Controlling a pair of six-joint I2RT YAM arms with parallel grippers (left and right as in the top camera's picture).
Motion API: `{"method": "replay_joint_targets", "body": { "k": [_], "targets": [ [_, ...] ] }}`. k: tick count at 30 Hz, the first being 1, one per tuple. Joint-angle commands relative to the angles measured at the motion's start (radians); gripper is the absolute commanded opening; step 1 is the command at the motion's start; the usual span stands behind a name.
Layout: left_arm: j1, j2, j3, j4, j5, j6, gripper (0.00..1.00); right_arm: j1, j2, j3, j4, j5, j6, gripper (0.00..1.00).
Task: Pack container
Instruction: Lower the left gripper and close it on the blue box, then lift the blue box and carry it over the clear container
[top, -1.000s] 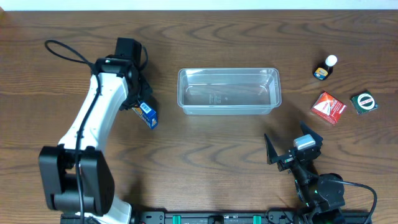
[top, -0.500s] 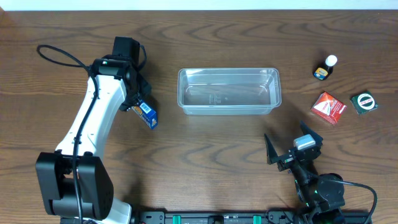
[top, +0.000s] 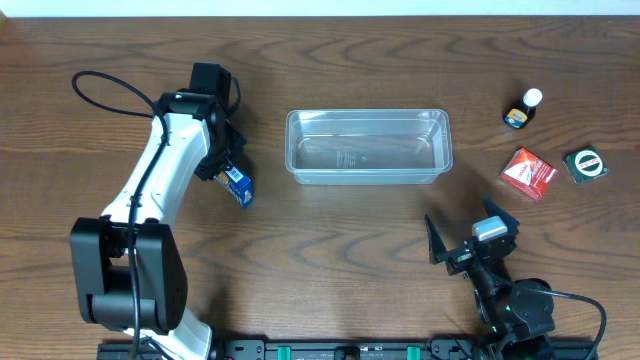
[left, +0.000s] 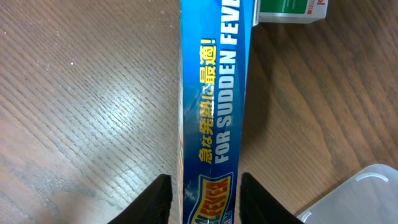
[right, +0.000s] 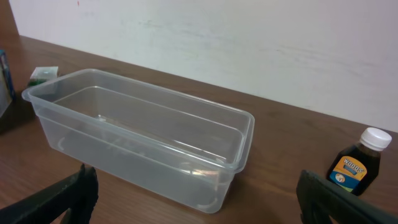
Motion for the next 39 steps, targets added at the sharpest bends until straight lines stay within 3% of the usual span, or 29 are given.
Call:
{"method": "replay_joint_targets", "body": {
  "k": [1, 18, 19, 22, 32, 39],
  "targets": [
    [0.003, 0.009, -0.007, 0.001, -0.013, -0.008, 0.36, -0.011, -0.005, -0.002, -0.004, -0.006, -0.01, 0.99],
    [0.003, 0.016, -0.008, -0.001, -0.013, -0.004, 0.19, -0.011, -0.005, -0.002, -0.004, -0.006, -0.009, 0.99],
    [0.003, 0.016, -0.008, 0.0, -0.012, 0.007, 0.14, -0.011, -0.005, -0.002, -0.004, -0.007, -0.009, 0.99],
    [0.003, 0.006, -0.007, -0.002, -0.011, 0.05, 0.12, -0.011, -0.005, -0.002, -0.004, -0.007, -0.01, 0.99],
    [-0.003, -0.196, 0.04, -0.079, 0.01, 0.354, 0.11, -0.011, -0.005, -0.002, -0.004, -0.007, -0.009, 0.99],
    [-0.079, -0.423, 0.041, 0.021, 0.061, 0.578, 0.11, -0.011, -0.005, -0.002, -0.004, -0.006, -0.009, 0.99]
  ]
}}
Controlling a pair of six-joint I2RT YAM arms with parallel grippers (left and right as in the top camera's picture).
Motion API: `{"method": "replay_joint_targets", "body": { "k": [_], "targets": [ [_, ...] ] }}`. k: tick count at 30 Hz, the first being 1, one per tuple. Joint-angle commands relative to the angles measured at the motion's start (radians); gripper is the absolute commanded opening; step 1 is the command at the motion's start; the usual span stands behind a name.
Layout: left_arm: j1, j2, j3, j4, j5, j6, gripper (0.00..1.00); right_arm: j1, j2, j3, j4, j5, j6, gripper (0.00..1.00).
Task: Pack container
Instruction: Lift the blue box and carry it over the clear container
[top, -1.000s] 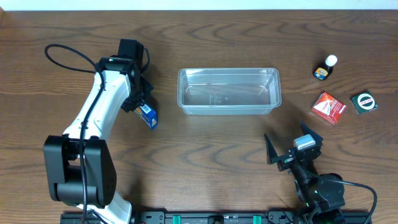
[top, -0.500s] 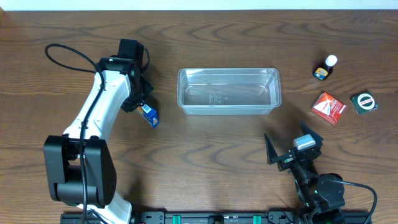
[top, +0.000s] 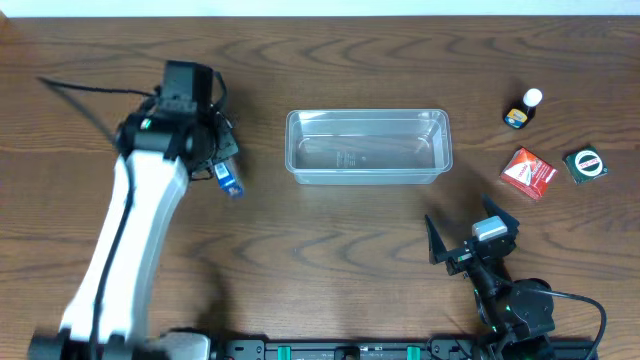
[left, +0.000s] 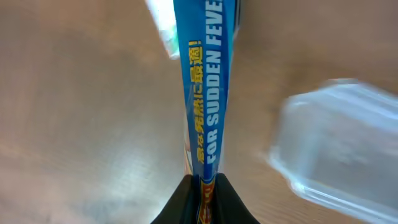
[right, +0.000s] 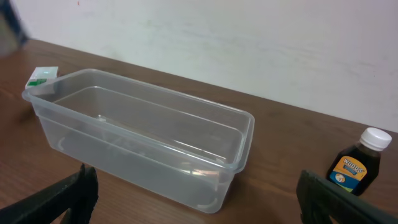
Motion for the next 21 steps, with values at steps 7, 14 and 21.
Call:
{"method": "replay_joint_targets", "body": {
  "k": [7, 14, 21],
  "targets": [
    [-0.189, -0.185, 0.038, 0.273, 0.041, 0.266, 0.06, -0.011, -0.005, -0.002, -0.004, -0.007, -0.009, 0.99],
    [-0.399, -0.139, 0.038, 0.438, 0.042, 0.501, 0.06, -0.011, -0.005, -0.002, -0.004, -0.007, -0.01, 0.99],
    [-0.508, -0.034, 0.037, 0.453, 0.041, 0.728, 0.06, -0.011, -0.005, -0.002, -0.004, -0.007, -0.009, 0.99]
  ]
}}
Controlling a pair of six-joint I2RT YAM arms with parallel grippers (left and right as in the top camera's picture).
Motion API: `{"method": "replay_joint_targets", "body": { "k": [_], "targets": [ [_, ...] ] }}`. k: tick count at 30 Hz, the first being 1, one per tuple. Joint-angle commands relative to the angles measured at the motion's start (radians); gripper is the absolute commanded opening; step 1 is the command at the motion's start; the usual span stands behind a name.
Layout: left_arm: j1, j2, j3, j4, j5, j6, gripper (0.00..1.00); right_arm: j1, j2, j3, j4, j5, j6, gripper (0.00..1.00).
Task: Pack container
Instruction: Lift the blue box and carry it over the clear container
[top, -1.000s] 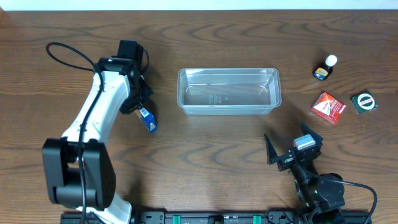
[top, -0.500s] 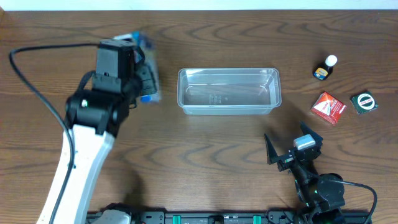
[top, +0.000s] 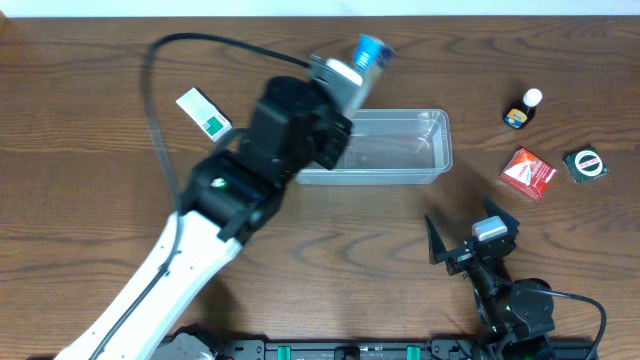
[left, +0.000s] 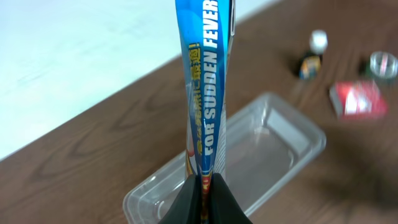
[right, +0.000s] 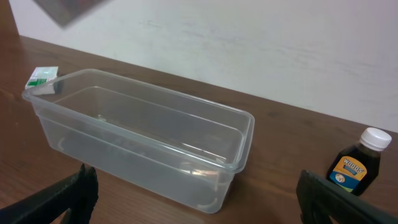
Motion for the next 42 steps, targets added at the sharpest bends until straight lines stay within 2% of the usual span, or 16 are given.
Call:
{"method": "replay_joint_targets", "body": {
  "k": [1, 5, 12, 18, 29, 33, 42],
  "targets": [
    [-0.013, 0.049, 0.024, -0.008, -0.005, 0.175, 0.06, -0.011, -0.005, -0.002, -0.004, -0.006, -0.009, 0.99],
    [-0.007, 0.111, 0.024, -0.03, -0.005, 0.274, 0.06, -0.011, -0.005, -0.002, -0.004, -0.007, -0.01, 0.99],
    [-0.007, 0.207, 0.023, -0.083, -0.005, 0.531, 0.07, -0.011, -0.005, -0.002, -0.004, -0.007, -0.009, 0.99],
    [0.013, 0.262, 0.022, -0.082, -0.006, 0.662, 0.07, -0.011, -0.005, -0.002, -0.004, -0.007, -0.009, 0.99],
    [0.102, 0.365, 0.022, -0.025, 0.019, 0.69, 0.06, -0.011, -0.005, -0.002, -0.004, -0.007, -0.009, 0.99],
    [0.113, 0.386, 0.022, 0.0, 0.091, 0.69, 0.06, -0.011, -0.005, -0.002, -0.004, -0.007, -0.009, 0.99],
    [0.113, 0.425, 0.022, 0.011, 0.1, 0.69, 0.08, -0.011, -0.005, -0.002, -0.004, -0.006, -0.009, 0.99]
  ]
}}
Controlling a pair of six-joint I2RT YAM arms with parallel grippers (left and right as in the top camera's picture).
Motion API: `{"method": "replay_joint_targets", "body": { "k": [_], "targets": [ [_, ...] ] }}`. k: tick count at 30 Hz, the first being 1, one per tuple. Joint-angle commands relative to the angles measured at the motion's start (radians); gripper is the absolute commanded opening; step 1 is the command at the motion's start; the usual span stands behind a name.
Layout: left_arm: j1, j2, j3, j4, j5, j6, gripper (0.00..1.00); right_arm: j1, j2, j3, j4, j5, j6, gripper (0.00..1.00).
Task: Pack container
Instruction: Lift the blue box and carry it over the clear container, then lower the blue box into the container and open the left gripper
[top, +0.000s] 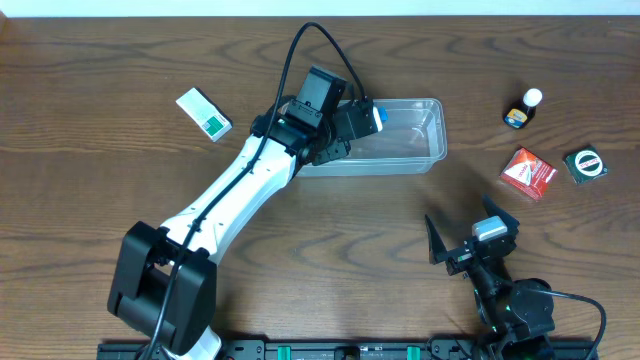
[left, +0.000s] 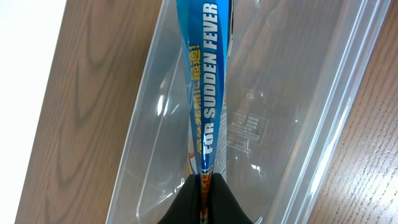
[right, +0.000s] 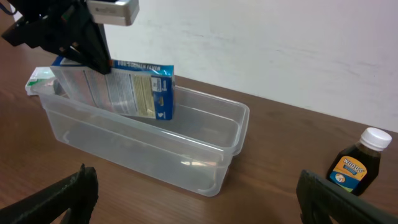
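Note:
The clear plastic container (top: 420, 140) lies at the table's back centre. My left gripper (left: 203, 186) is shut on a blue fever-patch box (left: 205, 87), which stands on edge over the container's left half (right: 121, 87), partly below the rim. Seen from overhead, the left gripper (top: 350, 122) covers that end of the container. My right gripper (top: 470, 240) stands open near the front right, with nothing between its fingers (right: 68, 193).
A white and green box (top: 204, 112) lies at the back left. At the right are a small brown bottle (top: 522, 110), a red packet (top: 528, 172) and a green round item (top: 585, 164). The table's far edge meets a white wall.
My left gripper has come down with the blue box from high above the container into its left half. The container has shifted slightly. The right arm is unchanged.
My left gripper was open around the blue box on the table at the left, then shut on it there. Later it held the box high over the container, uncovering the white and green box. Now the blue box hangs inside the container.

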Motion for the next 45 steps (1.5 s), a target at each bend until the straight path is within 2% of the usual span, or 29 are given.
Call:
{"method": "replay_joint_targets", "body": {
  "k": [1, 4, 5, 6, 17, 19, 21, 23, 24, 25, 26, 29, 35, 39, 45],
  "targets": [
    [0.004, 0.022, 0.023, 0.005, 0.017, 0.013, 0.17, -0.011, -0.005, -0.002, -0.004, -0.006, -0.01, 0.99],
    [0.004, 0.027, 0.022, 0.006, 0.017, 0.013, 0.5, -0.011, -0.005, -0.002, -0.004, -0.007, -0.01, 0.99],
    [0.004, 0.027, 0.022, 0.006, 0.017, 0.013, 0.57, -0.011, -0.005, -0.002, -0.004, -0.006, -0.01, 0.99],
    [0.004, 0.027, 0.022, 0.006, 0.017, 0.013, 0.6, -0.011, -0.005, -0.002, -0.004, -0.006, -0.01, 0.99],
    [0.004, 0.027, 0.022, 0.006, 0.017, 0.013, 0.62, -0.011, -0.005, -0.002, -0.004, -0.007, -0.01, 0.99],
    [0.004, 0.027, 0.022, 0.013, 0.017, 0.013, 0.61, -0.011, -0.005, -0.002, -0.004, -0.007, -0.01, 0.99],
    [0.004, 0.027, 0.022, 0.019, 0.017, 0.012, 0.56, -0.011, -0.005, -0.002, -0.004, -0.007, -0.01, 0.99],
    [0.004, 0.027, 0.022, 0.029, 0.017, 0.006, 0.38, -0.011, -0.005, -0.002, -0.004, -0.007, -0.01, 0.99],
    [0.004, 0.027, 0.022, 0.034, 0.017, 0.0, 0.26, -0.011, -0.005, -0.002, -0.004, -0.007, -0.01, 0.99],
    [0.004, 0.027, 0.022, 0.037, 0.017, -0.011, 0.2, -0.011, -0.005, -0.002, -0.004, -0.007, -0.01, 0.99],
    [0.004, 0.027, 0.022, 0.043, 0.017, -0.028, 0.14, -0.011, -0.005, -0.002, -0.004, -0.007, -0.01, 0.99],
    [0.004, 0.029, 0.022, 0.051, 0.017, -0.074, 0.08, -0.011, -0.005, -0.002, -0.004, -0.007, -0.01, 0.99],
    [0.004, 0.062, 0.022, 0.041, 0.018, -0.13, 0.06, -0.011, -0.005, -0.002, -0.004, -0.007, -0.01, 0.99],
    [0.003, 0.072, 0.022, -0.021, 0.017, -0.131, 0.06, -0.011, -0.005, -0.002, -0.004, -0.007, -0.01, 0.99],
    [-0.002, -0.021, 0.023, -0.141, 0.017, -0.168, 0.06, -0.011, -0.005, -0.002, -0.004, -0.007, -0.01, 0.99]
  ]
}}
